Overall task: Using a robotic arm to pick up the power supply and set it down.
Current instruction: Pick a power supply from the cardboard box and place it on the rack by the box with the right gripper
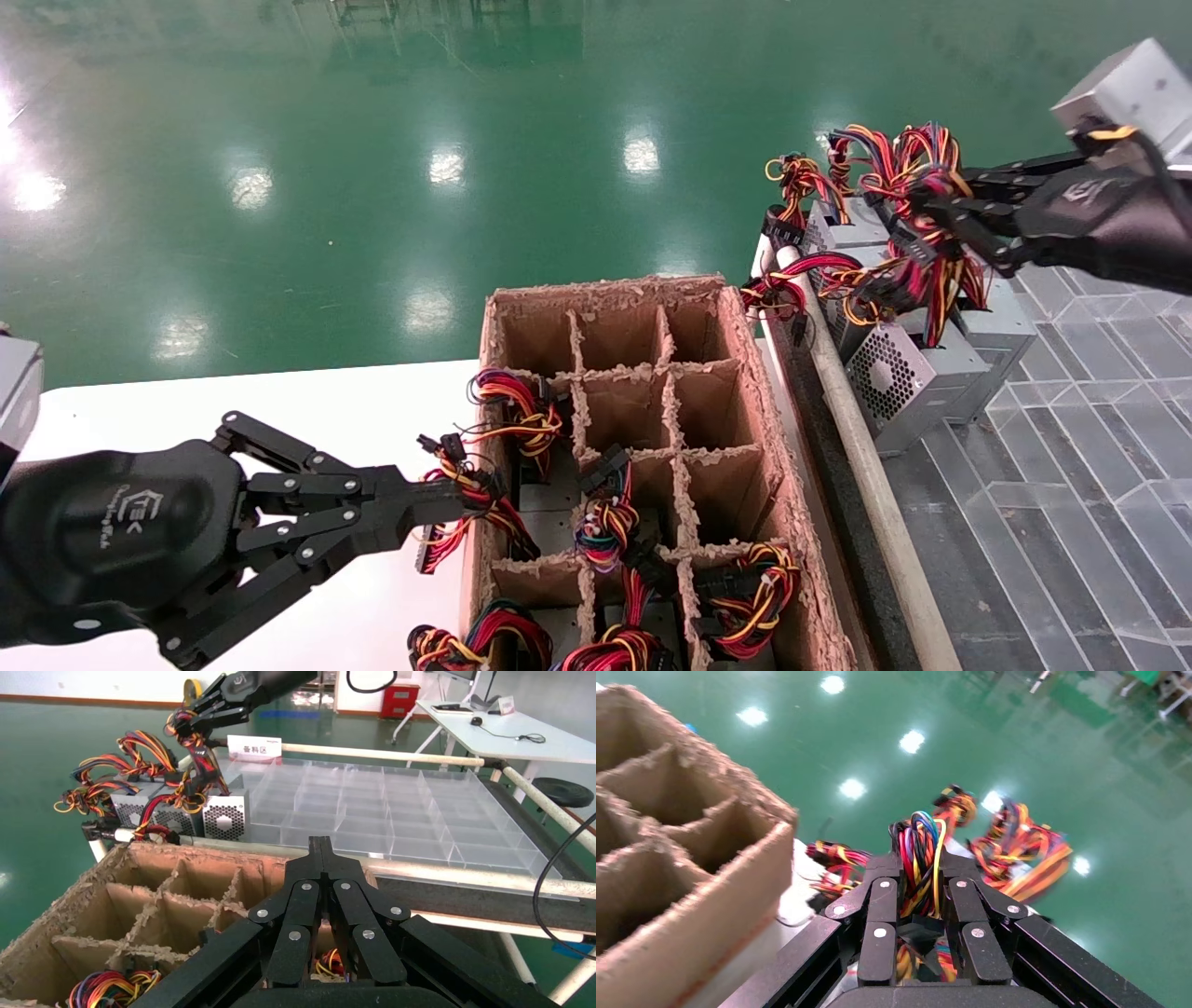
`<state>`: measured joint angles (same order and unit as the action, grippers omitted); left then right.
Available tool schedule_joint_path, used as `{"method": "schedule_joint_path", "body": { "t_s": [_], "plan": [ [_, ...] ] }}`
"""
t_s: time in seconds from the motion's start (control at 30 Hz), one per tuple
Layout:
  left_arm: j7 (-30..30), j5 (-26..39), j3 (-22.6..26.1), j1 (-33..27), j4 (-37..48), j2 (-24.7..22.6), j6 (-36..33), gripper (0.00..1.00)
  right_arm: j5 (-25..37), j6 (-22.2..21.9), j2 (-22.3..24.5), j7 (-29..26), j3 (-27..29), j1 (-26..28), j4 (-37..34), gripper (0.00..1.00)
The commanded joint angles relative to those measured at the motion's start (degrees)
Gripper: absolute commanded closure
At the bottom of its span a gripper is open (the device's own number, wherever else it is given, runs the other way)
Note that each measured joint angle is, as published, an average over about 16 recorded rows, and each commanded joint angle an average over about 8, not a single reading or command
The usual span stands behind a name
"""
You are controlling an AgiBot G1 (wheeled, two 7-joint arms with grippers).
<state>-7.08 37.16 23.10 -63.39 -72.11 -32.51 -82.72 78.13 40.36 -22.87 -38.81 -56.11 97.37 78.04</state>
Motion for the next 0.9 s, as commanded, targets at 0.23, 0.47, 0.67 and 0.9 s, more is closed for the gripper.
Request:
{"method": "schedule_joint_path", "body": {
  "t_s": [0.23,0.47,0.67,0.9],
  "plan": [
    [0.0,0.0,0.0,0.0,0.0,0.0,0.0,1.0,-2.06,0.02,-0.63,0.77,0.26,-0.68,-0.02,1.0],
    [0.0,0.0,0.0,0.0,0.0,0.0,0.0,1.0,-3.2,-0.24,-1.07,1.58,0.4,-1.32,-0.03,1.0],
    [0.0,0.0,0.0,0.0,0.0,0.0,0.0,1.0,-3.58,0.65,-1.43,2.63,0.29,-1.42,-0.02,0.52],
    [0.0,0.0,0.01,0.0,0.0,0.0,0.0,1.0,-4.8,1.74,-1.51,3.92,0.54,-1.45,-0.03,0.0]
  ]
}}
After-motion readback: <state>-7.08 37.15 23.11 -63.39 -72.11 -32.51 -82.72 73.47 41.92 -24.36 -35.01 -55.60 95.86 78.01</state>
